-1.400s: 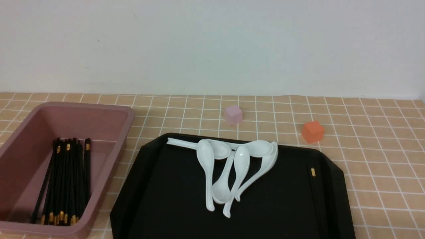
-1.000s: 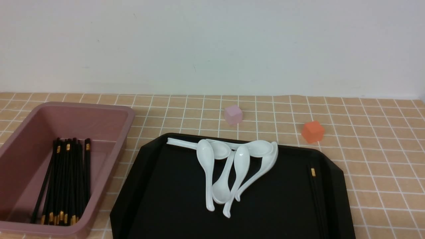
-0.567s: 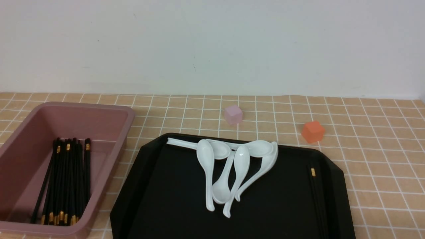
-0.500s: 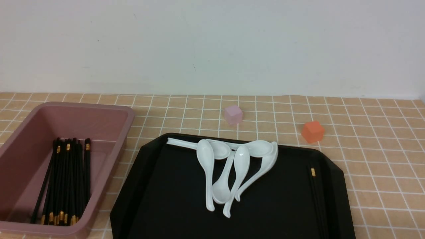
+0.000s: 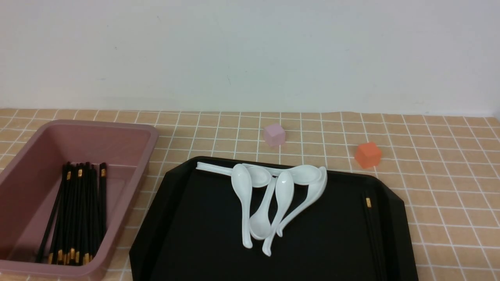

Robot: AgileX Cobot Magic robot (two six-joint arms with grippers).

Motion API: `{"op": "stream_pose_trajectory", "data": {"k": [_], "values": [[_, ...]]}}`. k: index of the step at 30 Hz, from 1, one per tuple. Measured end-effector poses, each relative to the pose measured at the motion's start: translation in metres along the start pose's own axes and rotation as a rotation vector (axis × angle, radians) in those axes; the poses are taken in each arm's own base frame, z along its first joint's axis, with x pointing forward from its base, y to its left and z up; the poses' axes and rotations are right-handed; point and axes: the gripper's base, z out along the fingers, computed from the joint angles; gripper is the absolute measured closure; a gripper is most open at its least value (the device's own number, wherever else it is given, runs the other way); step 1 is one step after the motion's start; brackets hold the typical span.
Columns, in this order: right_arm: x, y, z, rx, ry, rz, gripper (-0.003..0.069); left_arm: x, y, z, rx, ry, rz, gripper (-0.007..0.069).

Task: On brown tablecloth take chopsticks from black tray and put them in box.
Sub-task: 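Move the gripper over the chopsticks on the black tray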

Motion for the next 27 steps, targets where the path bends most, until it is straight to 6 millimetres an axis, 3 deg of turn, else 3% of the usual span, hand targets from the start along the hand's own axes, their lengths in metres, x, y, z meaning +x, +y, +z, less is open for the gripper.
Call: {"op": "stream_pose_trajectory", "data": {"k": [8,13,15,17,18,20,21,24,27], "values": [[-0.013,0.007,-0.001,-0.131,-0.116,0.733,0.0442,0.0,0.0,0.0,0.0,0.0,0.0,0.0385],[-0.015,0.008,-0.002,-0.157,-0.124,0.855,0.044,0.0,0.0,0.0,0.0,0.0,0.0,0.0385],[-0.017,0.008,-0.002,-0.16,-0.132,0.861,0.0438,0.0,0.0,0.0,0.0,0.0,0.0,0.0385],[-0.037,0.01,-0.009,-0.181,-0.184,0.808,0.0453,0.0,0.0,0.0,0.0,0.0,0.0,0.0385],[-0.037,0.01,-0.009,-0.178,-0.181,0.799,0.0456,0.0,0.0,0.0,0.0,0.0,0.0,0.0385],[-0.066,0.013,-0.016,-0.182,-0.22,0.701,0.0499,0.0,0.0,0.0,0.0,0.0,0.0,0.0386],[-0.09,0.016,-0.017,-0.166,-0.197,0.588,0.0566,0.0,0.0,0.0,0.0,0.0,0.0,0.0386],[-0.123,0.023,-0.003,-0.13,-0.036,0.394,0.0655,0.0,0.0,0.0,0.0,0.0,0.0,0.0386],[-0.144,0.031,0.038,-0.124,0.316,0.223,0.0664,0.0,0.0,0.0,0.0,0.0,0.0,0.0386]]}}
